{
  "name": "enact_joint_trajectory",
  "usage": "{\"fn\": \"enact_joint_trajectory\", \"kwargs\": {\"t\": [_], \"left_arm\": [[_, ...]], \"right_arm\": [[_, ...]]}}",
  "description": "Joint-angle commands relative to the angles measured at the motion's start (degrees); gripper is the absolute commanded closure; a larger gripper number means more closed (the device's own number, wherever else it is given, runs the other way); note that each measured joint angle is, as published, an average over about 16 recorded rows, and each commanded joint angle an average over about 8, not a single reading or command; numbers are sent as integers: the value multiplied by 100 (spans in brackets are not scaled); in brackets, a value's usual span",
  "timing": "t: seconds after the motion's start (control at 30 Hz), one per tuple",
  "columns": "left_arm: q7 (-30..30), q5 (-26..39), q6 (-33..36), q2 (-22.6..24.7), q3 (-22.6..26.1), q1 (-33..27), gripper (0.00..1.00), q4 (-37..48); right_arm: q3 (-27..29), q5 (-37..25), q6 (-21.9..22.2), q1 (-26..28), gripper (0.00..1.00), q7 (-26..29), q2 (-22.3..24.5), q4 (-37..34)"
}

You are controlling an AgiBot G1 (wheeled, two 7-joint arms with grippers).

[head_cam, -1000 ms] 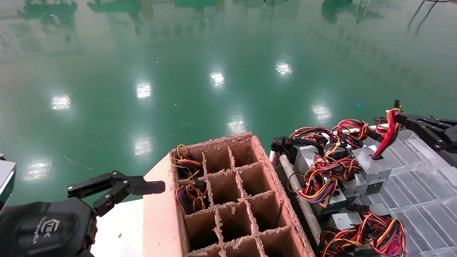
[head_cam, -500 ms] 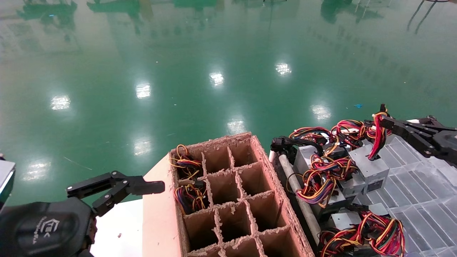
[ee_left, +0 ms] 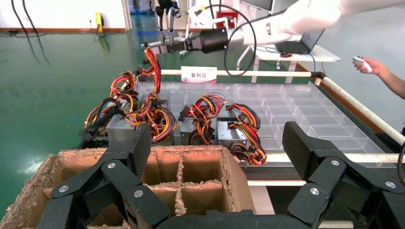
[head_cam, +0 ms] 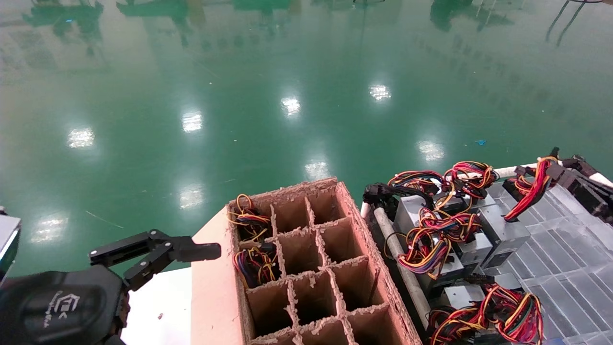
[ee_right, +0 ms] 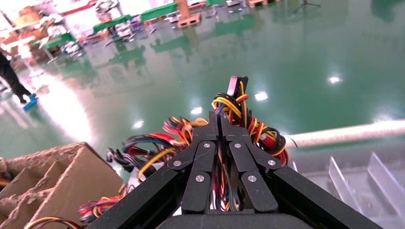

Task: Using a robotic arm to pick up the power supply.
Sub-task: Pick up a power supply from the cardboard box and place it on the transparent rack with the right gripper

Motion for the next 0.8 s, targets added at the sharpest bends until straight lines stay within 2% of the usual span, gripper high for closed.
{"fn": "enact_joint_trajectory", "kwargs": {"t": [0.03, 0.33, 0.37, 0.6, 0.63, 0.8], "left_arm": [[0, 0, 0, 0, 0, 0, 9, 0], [1, -1, -1, -1, 2, 0, 8, 0], [1, -1, -1, -1, 2, -1, 8, 0], [2, -2, -2, -2, 2, 0, 6, 1], [2, -2, -2, -2, 2, 1, 6, 1], [2, -3, -3, -2, 3, 1, 5, 2]], "right_arm": [[105, 139, 82, -165, 100, -3, -62, -74], [334, 449, 231, -588, 99, -28, -107, 101], [334, 449, 236, -613, 93, -17, -95, 136], [304, 410, 250, -716, 7, 63, -27, 333], [303, 409, 252, -723, 0, 67, -24, 346], [297, 400, 250, -728, 0, 73, -16, 366]]}}
